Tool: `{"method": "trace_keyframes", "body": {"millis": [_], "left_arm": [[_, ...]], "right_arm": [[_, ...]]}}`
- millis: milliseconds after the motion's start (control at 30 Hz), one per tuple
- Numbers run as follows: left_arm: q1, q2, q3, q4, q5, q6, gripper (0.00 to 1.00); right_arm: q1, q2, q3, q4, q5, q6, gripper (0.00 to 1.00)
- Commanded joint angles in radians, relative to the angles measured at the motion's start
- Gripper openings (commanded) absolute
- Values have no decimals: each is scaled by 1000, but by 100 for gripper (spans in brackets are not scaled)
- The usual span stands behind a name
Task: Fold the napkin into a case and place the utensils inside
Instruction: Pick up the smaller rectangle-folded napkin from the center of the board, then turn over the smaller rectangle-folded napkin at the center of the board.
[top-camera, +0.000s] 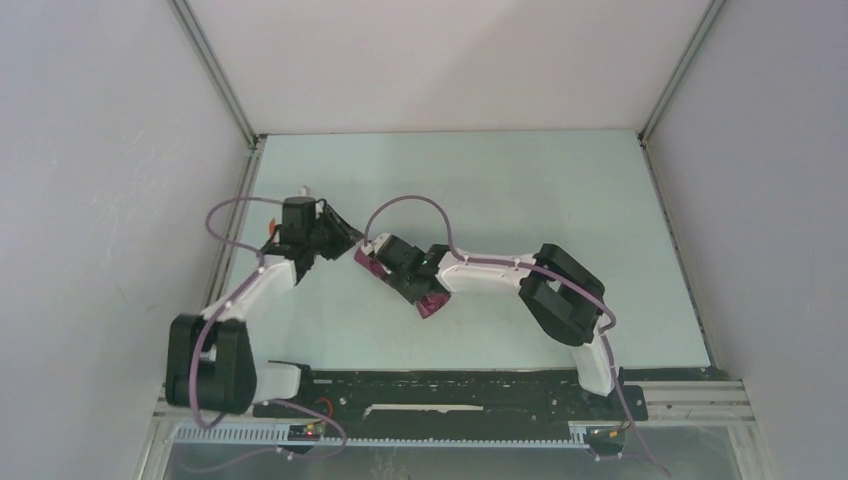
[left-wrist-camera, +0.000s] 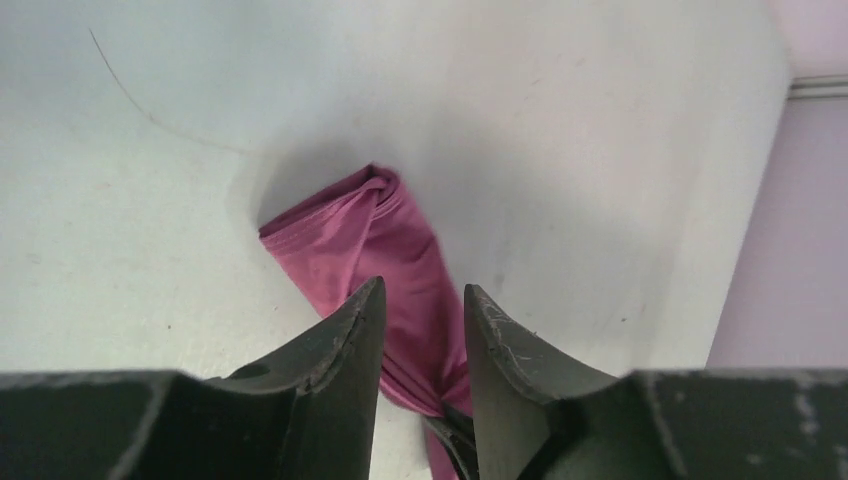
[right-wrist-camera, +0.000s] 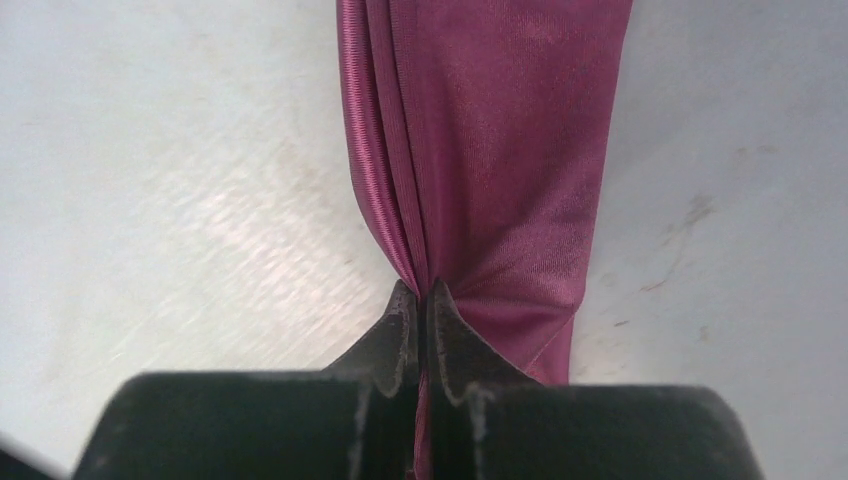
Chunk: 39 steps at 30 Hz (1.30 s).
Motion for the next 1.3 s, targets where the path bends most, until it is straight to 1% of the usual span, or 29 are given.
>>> {"method": "trace_keyframes", "body": {"millis": [0, 133, 200, 233, 300, 400, 533, 633, 733, 767, 800, 833, 867, 900, 933, 967, 1000, 1033, 1067, 1133, 1200, 1267], "left_arm": [[19, -192, 89, -172, -120, 89, 43], [27, -313, 116, -250, -161, 121, 45], [28, -353, 123, -272, -161, 130, 45], [28, -362, 122, -275, -157, 131, 45], [28, -368, 119, -279, -140, 134, 45], [26, -350, 115, -276, -99, 135, 44], [21, -303, 106, -248, -37, 135, 43], [5, -247, 107, -206, 49, 134, 43], [-27, -160, 101, -120, 169, 114, 46], [-44, -119, 106, -92, 201, 108, 47], [-64, -74, 114, -66, 243, 100, 48], [-83, -27, 120, -29, 290, 83, 49], [-100, 24, 124, 20, 335, 56, 49], [-117, 75, 129, 81, 379, 22, 49], [-131, 143, 129, 151, 409, -19, 48], [-142, 188, 131, 206, 429, -59, 47], [-149, 222, 128, 285, 439, -96, 45], [-155, 251, 123, 336, 446, -141, 44], [-158, 271, 120, 376, 444, -161, 43], [-159, 298, 121, 421, 427, -185, 40], [-159, 323, 138, 434, 420, -188, 37], [-159, 338, 145, 452, 402, -194, 36]], "right_arm": [[-67, -146, -20, -5, -362, 240, 0], [-173, -217, -136, 182, -685, 477, 0], [-230, -228, -237, 345, -828, 637, 0], [-253, -227, -265, 436, -887, 683, 0], [-296, -219, -371, 625, -972, 825, 0], [-361, -187, -497, 905, -1047, 989, 0], [-428, -123, -620, 1214, -1098, 1125, 0], [-474, -96, -682, 1315, -1115, 1138, 0], [-523, -84, -708, 1301, -1135, 1102, 0], [-537, -80, -707, 1280, -1150, 1080, 3], [-558, -79, -700, 1228, -1169, 1046, 12], [-584, -81, -683, 1133, -1187, 986, 20], [-619, -98, -670, 1011, -1181, 903, 32], [-650, -138, -655, 847, -1142, 789, 44], [-675, -187, -623, 613, -1060, 598, 53], [-683, -247, -565, 386, -944, 481, 58], [-677, -309, -543, 253, -820, 404, 62], [-664, -376, -531, 168, -727, 360, 66], [-644, -430, -521, 113, -665, 339, 68], [-608, -515, -506, 50, -624, 327, 69], [-556, -556, -496, 47, -644, 349, 69], [-498, -561, -493, 98, -717, 388, 70]]}}
